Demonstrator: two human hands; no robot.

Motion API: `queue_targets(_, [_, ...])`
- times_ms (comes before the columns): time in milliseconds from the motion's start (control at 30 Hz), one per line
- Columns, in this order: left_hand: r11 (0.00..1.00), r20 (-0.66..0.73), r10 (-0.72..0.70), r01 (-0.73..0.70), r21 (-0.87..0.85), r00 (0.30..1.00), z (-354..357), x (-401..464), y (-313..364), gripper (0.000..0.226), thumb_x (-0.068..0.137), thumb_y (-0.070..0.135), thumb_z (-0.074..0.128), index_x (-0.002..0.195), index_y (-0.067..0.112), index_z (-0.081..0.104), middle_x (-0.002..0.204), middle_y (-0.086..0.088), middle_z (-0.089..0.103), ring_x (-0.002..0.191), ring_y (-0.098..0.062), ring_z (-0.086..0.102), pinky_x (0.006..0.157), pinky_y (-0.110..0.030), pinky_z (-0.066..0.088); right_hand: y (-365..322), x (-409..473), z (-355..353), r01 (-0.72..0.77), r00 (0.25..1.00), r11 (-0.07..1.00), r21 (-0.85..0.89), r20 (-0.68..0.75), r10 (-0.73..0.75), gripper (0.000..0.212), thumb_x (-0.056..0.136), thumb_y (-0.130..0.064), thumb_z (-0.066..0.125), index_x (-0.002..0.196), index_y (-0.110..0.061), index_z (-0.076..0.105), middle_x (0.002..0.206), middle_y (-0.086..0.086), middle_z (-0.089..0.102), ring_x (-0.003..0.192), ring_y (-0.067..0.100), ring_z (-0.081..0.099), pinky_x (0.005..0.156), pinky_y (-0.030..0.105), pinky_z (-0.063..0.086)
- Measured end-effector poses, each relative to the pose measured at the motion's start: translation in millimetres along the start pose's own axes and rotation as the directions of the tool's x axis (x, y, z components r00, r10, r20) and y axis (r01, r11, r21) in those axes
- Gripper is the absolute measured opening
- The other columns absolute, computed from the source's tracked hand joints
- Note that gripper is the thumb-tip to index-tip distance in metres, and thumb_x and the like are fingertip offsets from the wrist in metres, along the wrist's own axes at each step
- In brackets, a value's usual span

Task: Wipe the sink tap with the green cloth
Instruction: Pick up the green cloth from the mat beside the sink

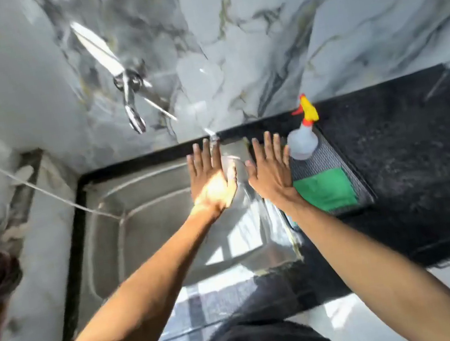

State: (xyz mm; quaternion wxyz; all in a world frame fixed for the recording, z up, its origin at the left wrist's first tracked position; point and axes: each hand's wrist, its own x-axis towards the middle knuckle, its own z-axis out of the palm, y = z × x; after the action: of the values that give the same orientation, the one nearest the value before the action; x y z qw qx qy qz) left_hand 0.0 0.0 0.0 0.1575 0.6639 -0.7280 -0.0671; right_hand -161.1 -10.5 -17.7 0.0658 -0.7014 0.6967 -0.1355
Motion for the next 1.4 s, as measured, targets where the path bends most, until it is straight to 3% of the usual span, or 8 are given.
queue_targets(333, [0.995,0.273,0.090,-0.099,0.020,0.958,76,-51,18,0.078,0.102,0.051,0.044,0.164,0.014,0.015,0.174,-0.007,0.002,0.162,-0.029,0.003,0.122,-0.030,-0.030,71,-44,40,-0.405,0.766,0.899,-0.165,0.475,0.432,0.093,0.102,-0.039,0.062,0.167,-0.013,0.001,0.169,0.033,-0.012,0.157,0.057,-0.001,0.127,0.070,0.009])
queue_targets(667, [0.895,0.320,-0.035,0.172,-0.411,0.947,67,-38,21,0.059,0.109,0.042,0.036,0.157,0.007,0.035,0.166,-0.017,0.031,0.159,-0.032,0.016,0.131,-0.038,0.012,76,-12,-10,-0.396,0.878,0.910,-0.122,0.241,0.415,0.042,0.101,0.000,0.061,0.140,0.010,0.050,0.140,0.036,0.053,0.115,0.044,0.067,0.097,0.044,0.061])
queue_targets(767, [0.547,0.433,-0.115,0.421,-0.724,0.894,52,-25,35,0.049,0.111,0.035,0.039,0.154,0.011,0.042,0.161,-0.009,0.043,0.153,-0.023,0.034,0.129,-0.035,0.020,56,0,-55,-0.294,0.953,0.952,0.083,0.106,0.285,0.034,0.096,0.001,0.067,0.128,0.004,0.057,0.127,0.024,0.063,0.111,0.040,0.069,0.090,0.041,0.058])
queue_targets(900, [-0.347,0.665,-0.107,0.599,-0.722,0.739,25,-6,36,0.069,0.103,0.059,0.036,0.154,0.013,0.042,0.148,-0.012,0.059,0.140,-0.026,0.053,0.119,-0.044,0.039,-11,-17,-86,0.129,0.986,0.944,0.303,0.067,-0.156,0.045,0.089,0.011,0.064,0.130,-0.004,0.053,0.127,0.013,0.058,0.107,0.026,0.065,0.080,0.006,0.044])
queue_targets(1000, [-0.556,0.618,-0.154,0.450,-0.699,0.771,-16,4,13,0.063,0.082,0.056,0.063,0.121,0.008,0.069,0.083,-0.012,0.079,0.078,-0.024,0.078,0.073,-0.032,0.062,-60,-36,-77,0.329,0.850,0.857,0.397,0.270,-0.452,0.048,0.096,-0.003,0.060,0.143,-0.002,0.049,0.135,0.012,0.058,0.128,0.031,0.060,0.094,0.017,0.052])
queue_targets(1100, [-0.681,0.535,-0.145,0.308,-0.664,0.832,-47,8,-15,0.062,0.086,0.057,0.056,0.107,0.001,0.072,0.094,-0.021,0.078,0.086,-0.033,0.077,0.081,-0.040,0.059,-91,-33,-69,0.249,0.904,0.787,0.564,0.157,-0.398,0.052,0.104,-0.032,0.056,0.151,-0.009,0.052,0.162,0.011,0.046,0.155,0.022,0.036,0.128,0.036,0.031])
queue_targets(1233, [-0.631,0.426,-0.180,0.229,-0.742,0.887,-91,25,-40,0.066,0.100,0.054,0.044,0.145,0.008,0.058,0.145,-0.021,0.060,0.136,-0.038,0.057,0.120,-0.050,0.039,-133,10,-64,0.028,1.000,0.467,0.884,-0.028,-0.008,0.051,0.109,-0.041,0.043,0.154,-0.016,0.049,0.167,0.005,0.040,0.157,0.015,0.030,0.131,0.037,0.025])
queue_targets(1400, [-0.096,0.248,-0.192,0.233,-0.968,0.950,-137,43,-24,0.065,0.094,0.063,0.054,0.145,0.022,0.056,0.156,0.002,0.053,0.145,-0.011,0.046,0.129,-0.037,0.025,-200,61,-52,-0.318,0.928,-0.614,0.722,0.370,-0.045,0.060,0.108,-0.055,0.037,0.143,-0.012,0.059,0.116,0.007,0.077,0.108,0.023,0.073,0.092,0.037,0.058])
